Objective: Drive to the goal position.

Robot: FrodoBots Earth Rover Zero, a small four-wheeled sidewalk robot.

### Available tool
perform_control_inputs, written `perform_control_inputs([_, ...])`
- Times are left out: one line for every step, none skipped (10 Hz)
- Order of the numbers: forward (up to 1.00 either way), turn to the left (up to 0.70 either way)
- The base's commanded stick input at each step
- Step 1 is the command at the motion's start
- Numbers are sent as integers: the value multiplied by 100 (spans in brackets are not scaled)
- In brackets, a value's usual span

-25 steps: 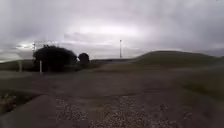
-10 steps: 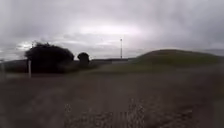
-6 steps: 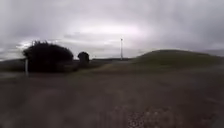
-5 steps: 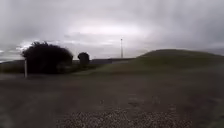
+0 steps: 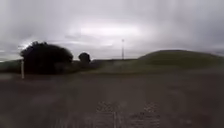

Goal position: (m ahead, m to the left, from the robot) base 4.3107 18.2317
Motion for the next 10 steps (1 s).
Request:
perform_control_inputs([70, 35])
perform_control_inputs([70, 35])
perform_control_inputs([70, 35])
perform_control_inputs([70, 35])
perform_control_inputs([70, 35])
perform_control_inputs([70, 35])
perform_control_inputs([70, 35])
perform_control_inputs([70, 35])
perform_control_inputs([70, 35])
perform_control_inputs([50, 50])
